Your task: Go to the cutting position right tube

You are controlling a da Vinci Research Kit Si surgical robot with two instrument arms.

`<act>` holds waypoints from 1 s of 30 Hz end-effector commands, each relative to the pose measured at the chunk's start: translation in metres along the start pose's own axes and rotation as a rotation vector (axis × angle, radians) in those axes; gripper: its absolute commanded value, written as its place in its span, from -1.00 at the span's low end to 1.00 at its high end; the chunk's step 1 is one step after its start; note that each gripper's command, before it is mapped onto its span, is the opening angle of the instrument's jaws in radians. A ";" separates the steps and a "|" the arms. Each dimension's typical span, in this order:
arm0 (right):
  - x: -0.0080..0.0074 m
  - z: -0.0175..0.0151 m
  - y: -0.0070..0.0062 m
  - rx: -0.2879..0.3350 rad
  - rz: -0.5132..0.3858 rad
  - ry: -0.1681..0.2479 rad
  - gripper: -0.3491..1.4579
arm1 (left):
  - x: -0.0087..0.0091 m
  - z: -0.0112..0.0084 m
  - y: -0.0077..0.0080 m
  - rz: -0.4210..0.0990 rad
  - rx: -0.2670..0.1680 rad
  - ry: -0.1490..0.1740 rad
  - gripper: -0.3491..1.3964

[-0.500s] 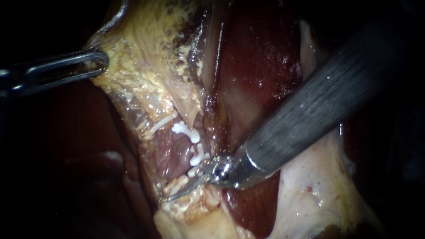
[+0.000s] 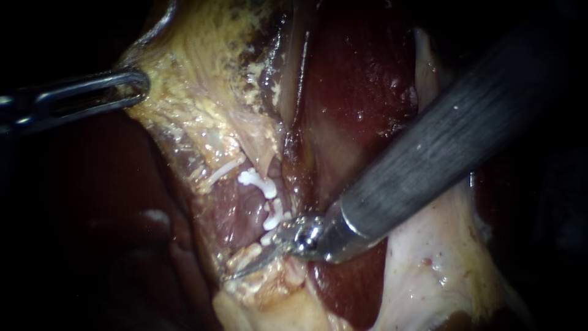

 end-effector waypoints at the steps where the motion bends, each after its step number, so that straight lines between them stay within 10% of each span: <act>1: -0.0001 -0.0005 -0.0001 -0.008 -0.001 0.000 0.80 | 0.0000 0.0000 0.0000 0.000 0.000 0.000 -1.00; 30: 0.0014 -0.0130 -0.0047 -0.105 0.040 0.044 0.82 | 0.0000 0.0000 0.0003 0.001 0.004 0.001 -1.00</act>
